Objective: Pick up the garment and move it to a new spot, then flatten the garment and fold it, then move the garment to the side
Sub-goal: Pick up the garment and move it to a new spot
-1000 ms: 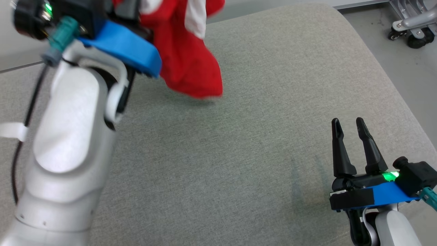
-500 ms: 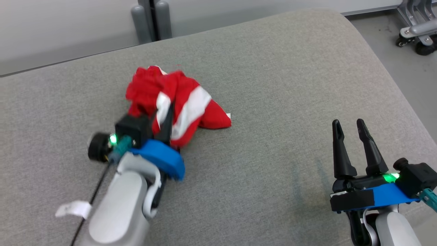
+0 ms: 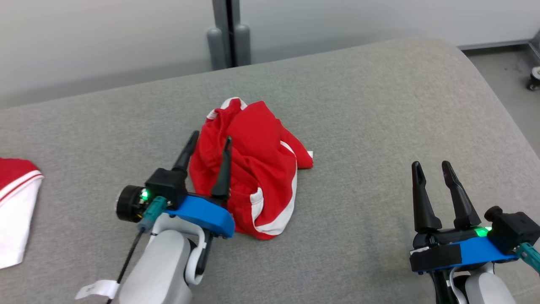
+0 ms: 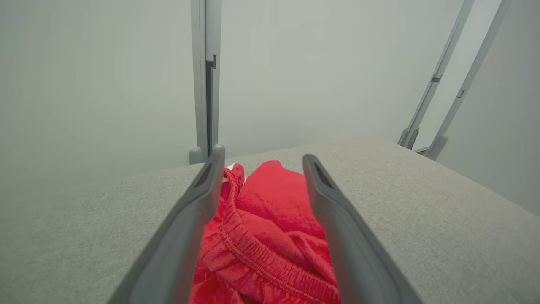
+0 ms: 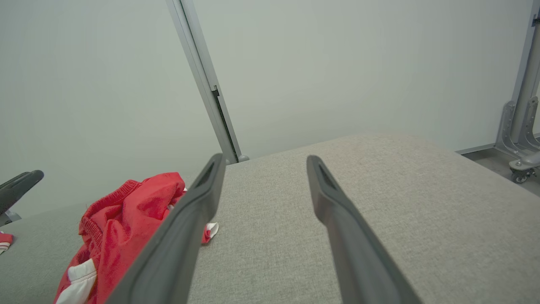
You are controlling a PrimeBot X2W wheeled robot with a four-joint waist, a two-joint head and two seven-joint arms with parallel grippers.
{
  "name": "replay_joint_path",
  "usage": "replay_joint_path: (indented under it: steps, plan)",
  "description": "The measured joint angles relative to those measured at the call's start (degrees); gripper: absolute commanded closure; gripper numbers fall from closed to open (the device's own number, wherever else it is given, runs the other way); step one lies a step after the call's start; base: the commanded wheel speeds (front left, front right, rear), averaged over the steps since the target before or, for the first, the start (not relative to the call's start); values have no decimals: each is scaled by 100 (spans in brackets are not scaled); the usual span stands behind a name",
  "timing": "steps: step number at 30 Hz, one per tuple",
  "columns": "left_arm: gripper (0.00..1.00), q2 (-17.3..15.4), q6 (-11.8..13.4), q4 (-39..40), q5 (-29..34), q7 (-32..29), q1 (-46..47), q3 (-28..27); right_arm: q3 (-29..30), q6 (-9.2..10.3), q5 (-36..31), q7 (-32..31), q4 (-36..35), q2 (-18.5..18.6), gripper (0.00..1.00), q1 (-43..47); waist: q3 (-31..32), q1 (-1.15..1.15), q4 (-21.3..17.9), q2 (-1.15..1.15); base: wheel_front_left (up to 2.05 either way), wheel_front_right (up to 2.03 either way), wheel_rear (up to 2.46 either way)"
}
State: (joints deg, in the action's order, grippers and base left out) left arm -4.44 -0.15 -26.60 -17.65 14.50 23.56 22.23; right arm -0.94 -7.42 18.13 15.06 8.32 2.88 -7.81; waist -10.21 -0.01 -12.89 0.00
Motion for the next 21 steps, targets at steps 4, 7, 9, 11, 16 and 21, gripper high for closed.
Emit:
replay_joint_path:
  steps: [4,7,9,11,16,21]
  plan:
    - [0,-132,136,311,58,48,-126,-266,19,0,-54,0,12,-1,0,60,136,0,190,0,0,0,0]
    - [0,-246,212,645,111,49,-330,-494,52,0,-90,0,26,-1,0,135,206,0,338,0,0,0,0]
    - [0,-293,226,851,146,51,-467,-666,75,0,-96,0,31,-1,0,139,250,0,441,0,0,0,0]
    - [0,-323,265,1025,163,51,-653,-818,98,0,-123,0,38,-2,0,170,294,0,540,0,0,0,0]
    - [0,-443,339,1319,235,56,-1058,-1187,133,0,-169,0,67,-3,0,255,401,0,757,0,0,0,0]
    - [0,-539,371,1462,292,56,-1434,-1452,170,0,-203,-2,105,-3,0,353,520,0,929,0,0,0,0]
